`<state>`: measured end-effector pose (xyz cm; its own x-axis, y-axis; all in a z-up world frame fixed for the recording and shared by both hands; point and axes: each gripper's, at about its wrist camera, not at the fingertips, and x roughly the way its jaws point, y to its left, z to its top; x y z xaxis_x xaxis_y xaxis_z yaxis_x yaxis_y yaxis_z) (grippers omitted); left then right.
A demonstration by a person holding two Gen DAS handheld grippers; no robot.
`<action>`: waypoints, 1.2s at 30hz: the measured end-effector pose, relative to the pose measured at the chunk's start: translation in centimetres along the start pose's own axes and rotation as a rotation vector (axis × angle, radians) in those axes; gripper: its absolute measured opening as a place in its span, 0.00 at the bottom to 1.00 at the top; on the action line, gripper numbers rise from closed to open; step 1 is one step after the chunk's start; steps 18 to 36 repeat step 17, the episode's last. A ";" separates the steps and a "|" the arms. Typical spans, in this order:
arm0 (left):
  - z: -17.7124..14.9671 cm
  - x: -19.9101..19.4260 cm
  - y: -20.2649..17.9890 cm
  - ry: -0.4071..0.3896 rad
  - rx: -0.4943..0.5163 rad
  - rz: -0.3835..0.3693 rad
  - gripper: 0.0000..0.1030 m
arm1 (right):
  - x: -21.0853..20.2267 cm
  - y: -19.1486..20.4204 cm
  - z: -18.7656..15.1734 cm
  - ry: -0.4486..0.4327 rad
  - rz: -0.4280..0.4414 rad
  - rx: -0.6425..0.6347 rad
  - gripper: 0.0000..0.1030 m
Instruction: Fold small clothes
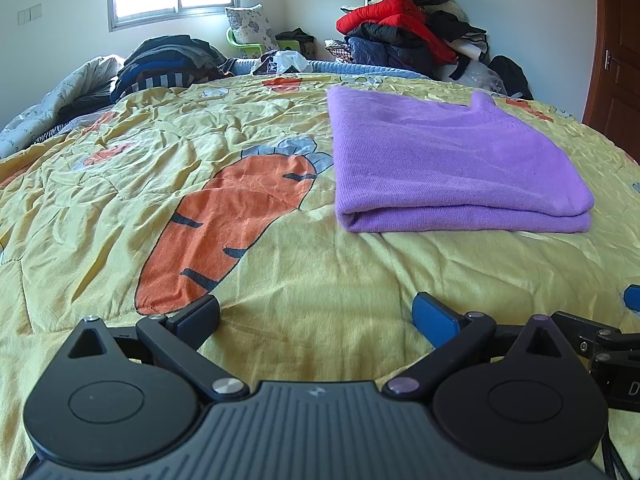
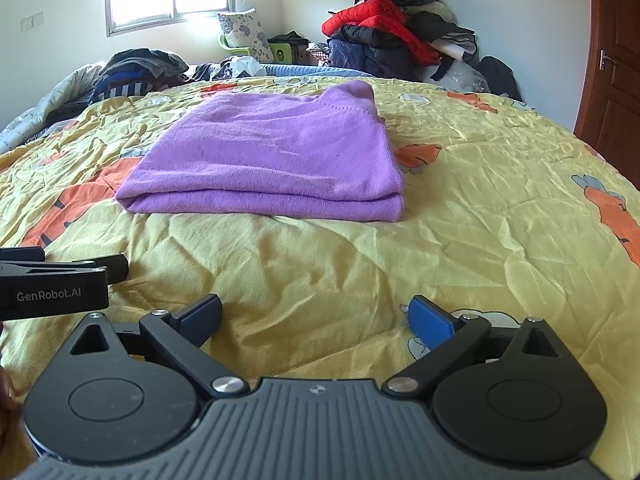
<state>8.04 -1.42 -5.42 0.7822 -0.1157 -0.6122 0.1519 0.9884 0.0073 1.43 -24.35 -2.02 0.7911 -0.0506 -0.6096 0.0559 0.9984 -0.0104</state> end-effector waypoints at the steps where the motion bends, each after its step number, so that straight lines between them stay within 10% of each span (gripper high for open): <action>1: 0.0 0.0 0.0 0.000 0.000 0.000 1.00 | 0.0 0.0 0.0 0.001 0.001 -0.001 0.97; 36: 0.3 -0.2 1.4 0.013 -0.019 -0.047 1.00 | -0.5 -0.5 0.1 -0.020 0.034 0.024 0.99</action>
